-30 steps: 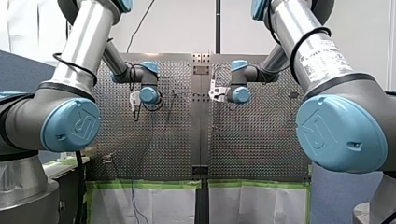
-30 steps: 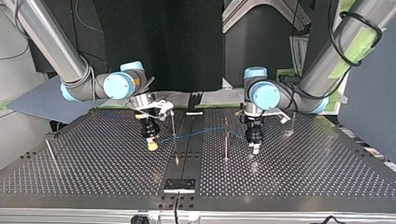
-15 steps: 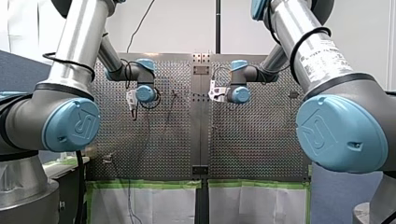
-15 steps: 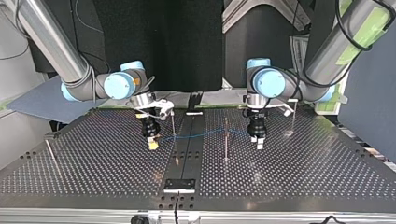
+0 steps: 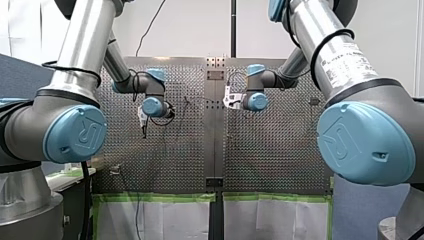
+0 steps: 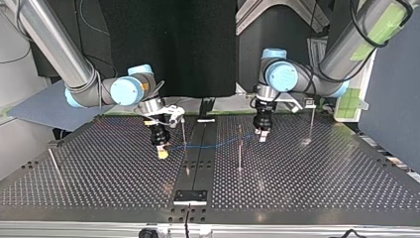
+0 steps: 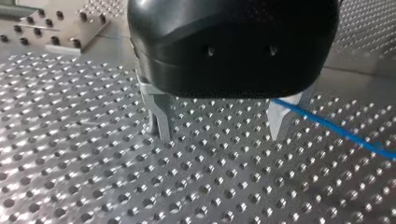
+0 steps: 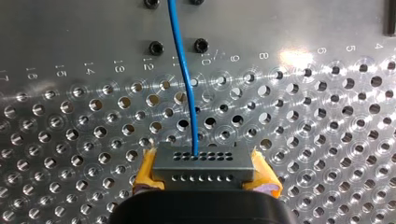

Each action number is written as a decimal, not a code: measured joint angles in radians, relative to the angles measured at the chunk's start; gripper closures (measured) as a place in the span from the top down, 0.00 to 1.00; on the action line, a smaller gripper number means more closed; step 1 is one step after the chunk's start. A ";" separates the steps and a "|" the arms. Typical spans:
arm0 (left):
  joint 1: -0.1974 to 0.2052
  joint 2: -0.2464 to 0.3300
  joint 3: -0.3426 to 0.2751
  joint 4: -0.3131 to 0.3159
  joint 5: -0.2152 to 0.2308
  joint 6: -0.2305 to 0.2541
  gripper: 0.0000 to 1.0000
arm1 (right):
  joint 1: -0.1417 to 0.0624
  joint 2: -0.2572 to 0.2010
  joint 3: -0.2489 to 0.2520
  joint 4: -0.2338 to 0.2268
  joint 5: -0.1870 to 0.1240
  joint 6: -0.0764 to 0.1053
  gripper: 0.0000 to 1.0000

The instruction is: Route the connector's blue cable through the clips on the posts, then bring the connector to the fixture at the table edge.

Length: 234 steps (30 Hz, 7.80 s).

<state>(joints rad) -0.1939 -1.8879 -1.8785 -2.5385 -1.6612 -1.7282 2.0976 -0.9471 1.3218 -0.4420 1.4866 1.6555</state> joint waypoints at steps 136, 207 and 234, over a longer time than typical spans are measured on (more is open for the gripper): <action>-0.089 0.236 -0.137 -0.059 0.013 0.069 1.00 | 0.025 0.008 0.000 0.042 0.000 -0.002 0.00; -0.375 0.010 0.143 -0.024 -0.447 0.260 1.00 | 0.035 0.013 0.001 0.069 0.005 -0.002 0.00; -0.374 -0.115 0.303 -0.078 -0.483 0.242 1.00 | 0.035 0.014 0.000 0.070 0.005 -0.002 0.00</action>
<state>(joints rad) -0.5682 -2.0026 -1.5751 -2.6168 -2.1443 -1.4866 2.1331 -0.9336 1.3221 -0.3724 1.4912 1.6539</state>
